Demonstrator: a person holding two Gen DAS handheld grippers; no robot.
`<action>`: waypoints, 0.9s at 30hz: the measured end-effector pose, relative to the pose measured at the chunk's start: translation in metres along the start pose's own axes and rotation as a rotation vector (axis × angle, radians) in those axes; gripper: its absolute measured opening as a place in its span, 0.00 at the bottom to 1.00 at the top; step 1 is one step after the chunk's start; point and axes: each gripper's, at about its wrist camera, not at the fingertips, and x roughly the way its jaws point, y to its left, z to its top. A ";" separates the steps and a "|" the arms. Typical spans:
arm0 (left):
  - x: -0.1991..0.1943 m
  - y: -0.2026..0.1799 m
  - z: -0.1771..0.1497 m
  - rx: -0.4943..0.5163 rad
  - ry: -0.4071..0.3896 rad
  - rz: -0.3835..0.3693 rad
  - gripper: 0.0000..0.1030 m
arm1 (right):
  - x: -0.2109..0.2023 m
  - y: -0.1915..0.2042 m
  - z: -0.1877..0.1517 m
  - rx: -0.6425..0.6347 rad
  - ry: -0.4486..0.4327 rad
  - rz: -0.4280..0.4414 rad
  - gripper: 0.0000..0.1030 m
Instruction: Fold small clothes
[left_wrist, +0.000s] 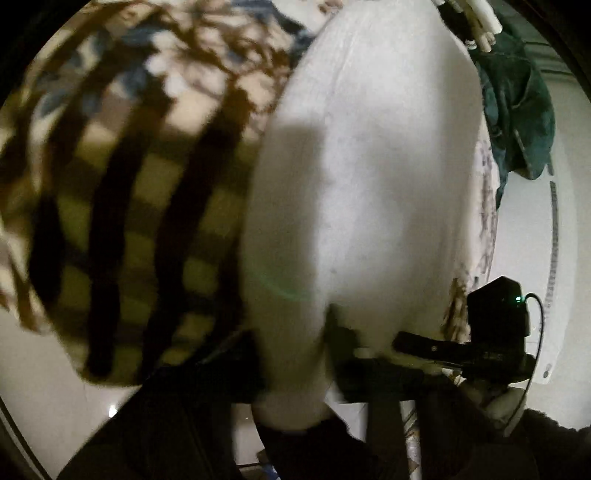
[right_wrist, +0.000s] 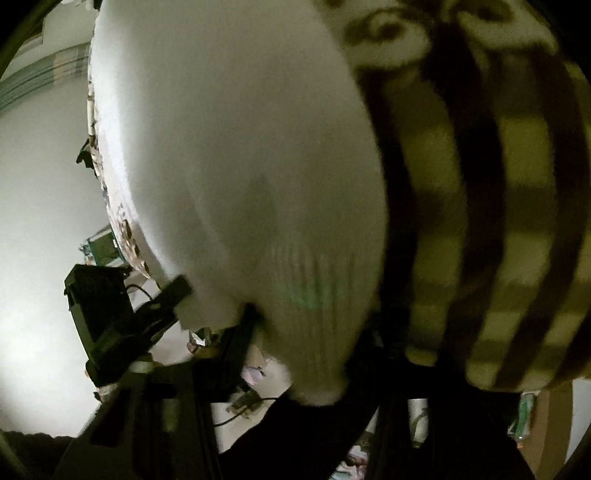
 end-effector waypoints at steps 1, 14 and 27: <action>-0.007 -0.002 -0.002 -0.006 -0.014 0.004 0.11 | -0.004 0.002 -0.003 0.002 -0.016 0.003 0.18; -0.109 -0.053 0.024 -0.062 -0.162 -0.191 0.08 | -0.122 0.076 -0.025 -0.050 -0.213 0.096 0.14; -0.103 -0.155 0.247 0.097 -0.327 -0.238 0.08 | -0.210 0.207 0.188 -0.228 -0.496 0.038 0.14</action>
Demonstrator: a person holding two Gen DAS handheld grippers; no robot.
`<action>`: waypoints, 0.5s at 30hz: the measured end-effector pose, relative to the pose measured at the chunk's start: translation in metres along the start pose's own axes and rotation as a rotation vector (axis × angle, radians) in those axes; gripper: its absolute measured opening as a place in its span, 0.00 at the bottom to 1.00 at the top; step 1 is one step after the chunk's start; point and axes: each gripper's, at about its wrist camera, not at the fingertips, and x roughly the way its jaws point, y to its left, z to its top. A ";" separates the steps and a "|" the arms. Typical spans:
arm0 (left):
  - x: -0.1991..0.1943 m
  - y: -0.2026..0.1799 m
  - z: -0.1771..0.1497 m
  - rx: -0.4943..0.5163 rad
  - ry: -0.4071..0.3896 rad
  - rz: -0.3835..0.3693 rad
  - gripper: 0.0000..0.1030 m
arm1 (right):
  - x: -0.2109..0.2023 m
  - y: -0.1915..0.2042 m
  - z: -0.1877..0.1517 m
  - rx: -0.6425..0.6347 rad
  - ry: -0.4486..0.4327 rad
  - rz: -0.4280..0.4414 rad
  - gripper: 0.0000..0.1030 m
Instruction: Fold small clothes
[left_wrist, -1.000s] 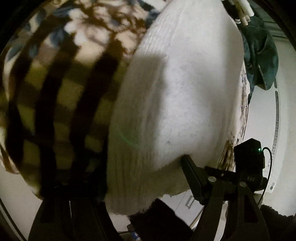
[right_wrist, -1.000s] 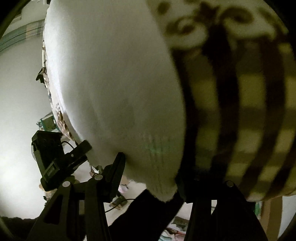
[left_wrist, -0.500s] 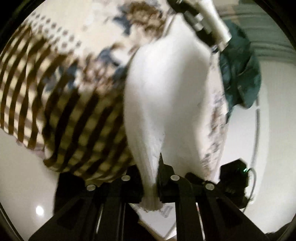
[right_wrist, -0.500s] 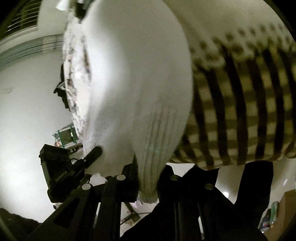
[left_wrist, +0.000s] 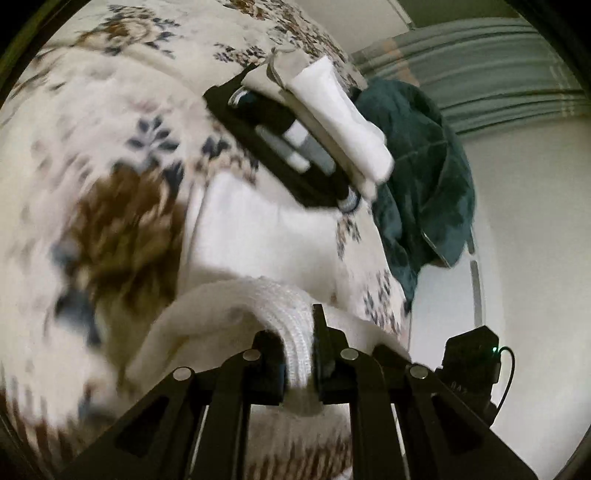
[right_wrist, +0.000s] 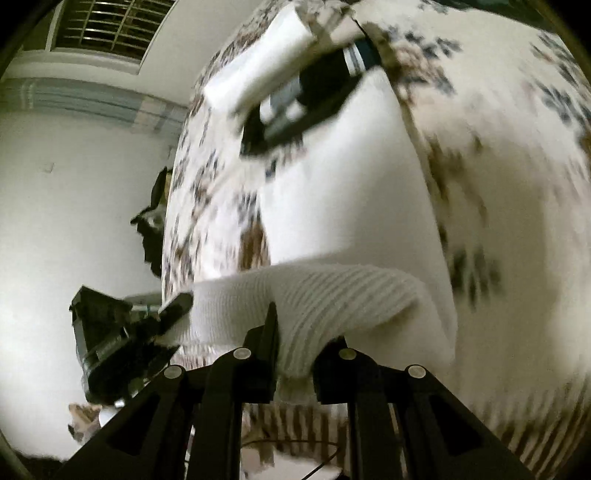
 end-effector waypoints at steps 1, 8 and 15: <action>0.010 0.003 0.011 -0.010 0.000 0.005 0.08 | 0.015 0.001 0.023 0.001 -0.001 -0.003 0.14; 0.075 0.044 0.097 -0.158 0.012 -0.002 0.44 | 0.094 -0.020 0.135 0.041 0.040 -0.033 0.34; 0.042 0.047 0.096 -0.064 -0.082 0.114 0.64 | 0.066 -0.029 0.139 -0.034 -0.028 -0.132 0.70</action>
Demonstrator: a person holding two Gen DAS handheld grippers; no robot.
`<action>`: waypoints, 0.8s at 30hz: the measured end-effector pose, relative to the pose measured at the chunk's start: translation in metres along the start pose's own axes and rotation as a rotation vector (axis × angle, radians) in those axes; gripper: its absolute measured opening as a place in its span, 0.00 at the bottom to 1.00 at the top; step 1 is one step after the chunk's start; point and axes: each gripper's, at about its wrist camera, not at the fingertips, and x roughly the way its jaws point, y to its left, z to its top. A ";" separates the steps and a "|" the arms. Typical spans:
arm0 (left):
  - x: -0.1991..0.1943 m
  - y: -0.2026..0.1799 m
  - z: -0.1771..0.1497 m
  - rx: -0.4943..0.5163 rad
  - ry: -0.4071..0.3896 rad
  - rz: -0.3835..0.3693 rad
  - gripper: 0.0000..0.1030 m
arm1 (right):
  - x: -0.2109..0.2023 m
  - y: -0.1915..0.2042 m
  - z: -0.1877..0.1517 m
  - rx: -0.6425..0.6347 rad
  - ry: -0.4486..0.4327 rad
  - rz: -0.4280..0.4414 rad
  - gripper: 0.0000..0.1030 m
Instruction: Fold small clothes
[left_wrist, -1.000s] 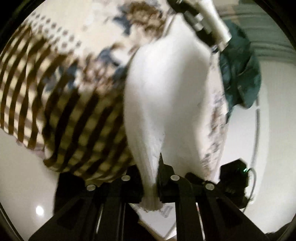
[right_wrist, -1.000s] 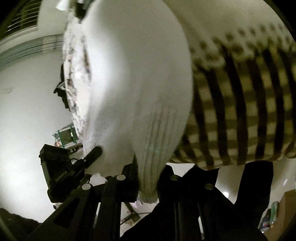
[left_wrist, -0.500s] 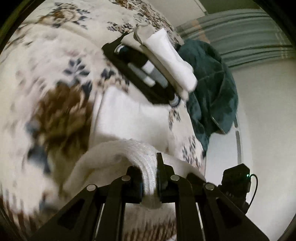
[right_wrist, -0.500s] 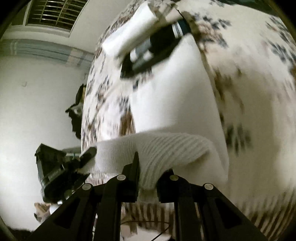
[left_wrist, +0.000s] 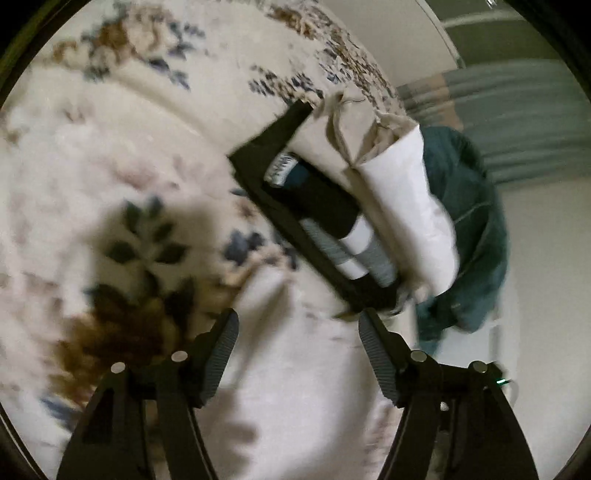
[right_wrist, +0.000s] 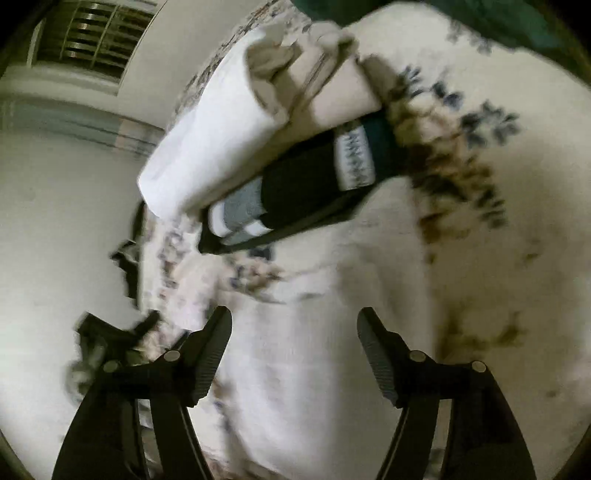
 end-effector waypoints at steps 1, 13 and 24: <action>0.001 -0.002 -0.004 0.034 0.010 0.033 0.64 | 0.002 -0.004 -0.005 -0.012 0.016 -0.034 0.70; 0.066 -0.032 -0.017 0.278 0.059 0.171 0.06 | 0.035 -0.021 -0.003 0.021 0.023 -0.053 0.07; 0.085 0.005 0.020 0.111 0.167 0.137 0.33 | 0.057 -0.032 0.026 0.043 0.104 -0.202 0.17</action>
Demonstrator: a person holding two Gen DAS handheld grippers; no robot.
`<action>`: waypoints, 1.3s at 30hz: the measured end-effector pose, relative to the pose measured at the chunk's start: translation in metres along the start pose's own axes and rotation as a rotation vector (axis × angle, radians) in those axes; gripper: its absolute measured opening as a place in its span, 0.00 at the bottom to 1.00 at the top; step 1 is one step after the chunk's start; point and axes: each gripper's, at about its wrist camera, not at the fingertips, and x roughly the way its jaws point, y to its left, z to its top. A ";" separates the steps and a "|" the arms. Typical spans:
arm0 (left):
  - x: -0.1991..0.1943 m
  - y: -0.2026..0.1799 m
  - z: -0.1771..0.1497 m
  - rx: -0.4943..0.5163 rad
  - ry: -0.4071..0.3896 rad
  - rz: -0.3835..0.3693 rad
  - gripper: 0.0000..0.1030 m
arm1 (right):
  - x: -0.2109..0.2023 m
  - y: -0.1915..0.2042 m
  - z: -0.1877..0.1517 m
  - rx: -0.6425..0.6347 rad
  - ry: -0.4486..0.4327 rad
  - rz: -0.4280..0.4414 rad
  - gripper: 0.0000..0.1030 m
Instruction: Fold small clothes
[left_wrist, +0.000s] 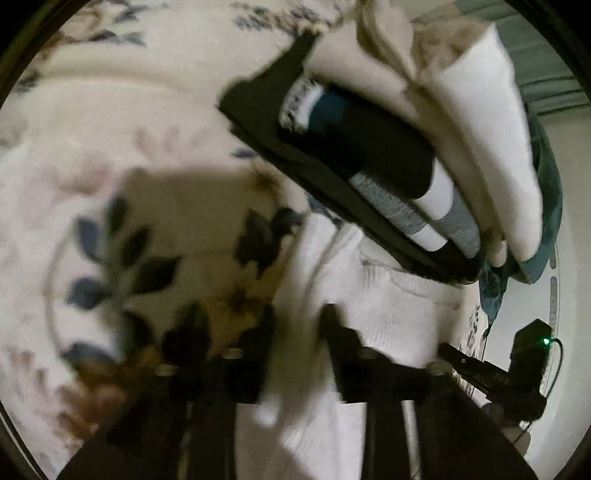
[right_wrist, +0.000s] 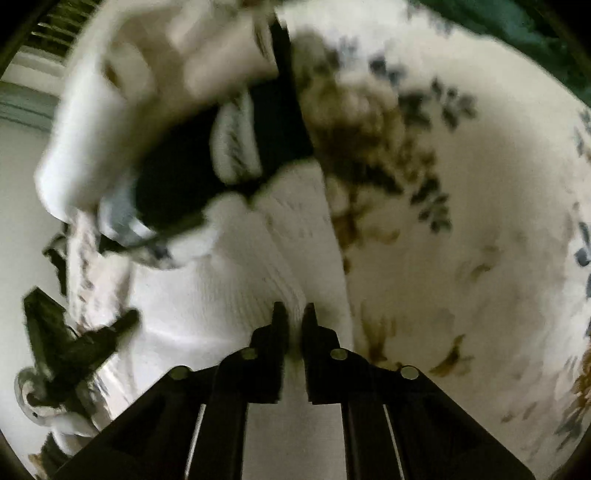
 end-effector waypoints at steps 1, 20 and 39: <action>-0.015 0.001 -0.008 0.012 -0.024 -0.029 0.37 | -0.007 -0.001 -0.003 -0.005 -0.013 0.019 0.20; -0.024 0.028 -0.111 -0.010 0.027 -0.054 0.11 | -0.011 -0.052 -0.098 0.105 0.114 0.177 0.08; 0.055 0.005 -0.067 -0.008 0.121 -0.285 0.82 | 0.078 -0.041 -0.067 0.126 0.264 0.562 0.85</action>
